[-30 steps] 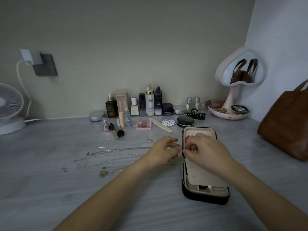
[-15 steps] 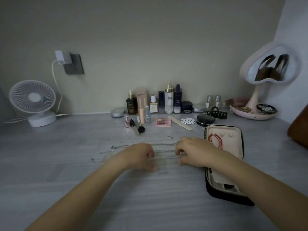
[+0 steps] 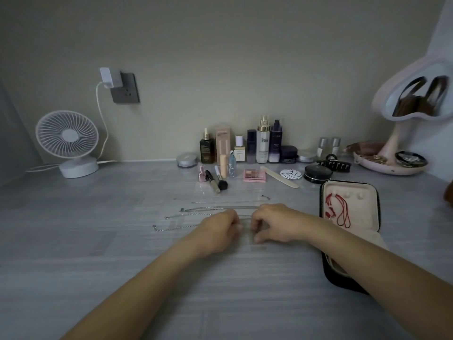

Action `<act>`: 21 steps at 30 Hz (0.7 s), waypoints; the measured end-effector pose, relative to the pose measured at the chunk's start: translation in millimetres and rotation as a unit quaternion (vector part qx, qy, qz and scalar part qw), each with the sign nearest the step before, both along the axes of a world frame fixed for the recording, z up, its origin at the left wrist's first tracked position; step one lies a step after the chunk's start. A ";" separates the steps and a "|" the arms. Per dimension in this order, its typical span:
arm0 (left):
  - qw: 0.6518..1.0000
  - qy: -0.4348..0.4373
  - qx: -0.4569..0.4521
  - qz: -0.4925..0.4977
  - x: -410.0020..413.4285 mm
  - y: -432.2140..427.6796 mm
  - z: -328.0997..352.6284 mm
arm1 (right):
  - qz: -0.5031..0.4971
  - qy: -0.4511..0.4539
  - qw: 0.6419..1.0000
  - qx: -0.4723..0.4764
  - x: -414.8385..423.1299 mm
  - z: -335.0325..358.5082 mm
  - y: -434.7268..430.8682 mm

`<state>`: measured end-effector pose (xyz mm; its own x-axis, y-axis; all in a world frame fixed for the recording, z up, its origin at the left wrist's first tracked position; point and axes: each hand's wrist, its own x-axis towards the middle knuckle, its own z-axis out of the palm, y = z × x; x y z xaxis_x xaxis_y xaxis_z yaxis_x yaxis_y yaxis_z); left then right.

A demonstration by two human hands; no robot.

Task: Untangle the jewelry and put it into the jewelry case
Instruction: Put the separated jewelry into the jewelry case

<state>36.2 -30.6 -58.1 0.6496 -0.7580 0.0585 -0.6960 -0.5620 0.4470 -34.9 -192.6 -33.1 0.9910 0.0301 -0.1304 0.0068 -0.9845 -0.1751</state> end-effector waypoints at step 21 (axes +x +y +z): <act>0.910 0.326 -0.240 -0.086 -45.0 -63.4 52.8 | -0.091 -0.020 0.927 0.362 -65.8 81.5 -49.7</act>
<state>-8.8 -94.0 -5.3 0.5391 -0.8406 0.0534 -0.2540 -0.1018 0.9618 -100.7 -242.3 48.4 0.9920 -0.0723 -0.1031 -0.1259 -0.5944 -0.7942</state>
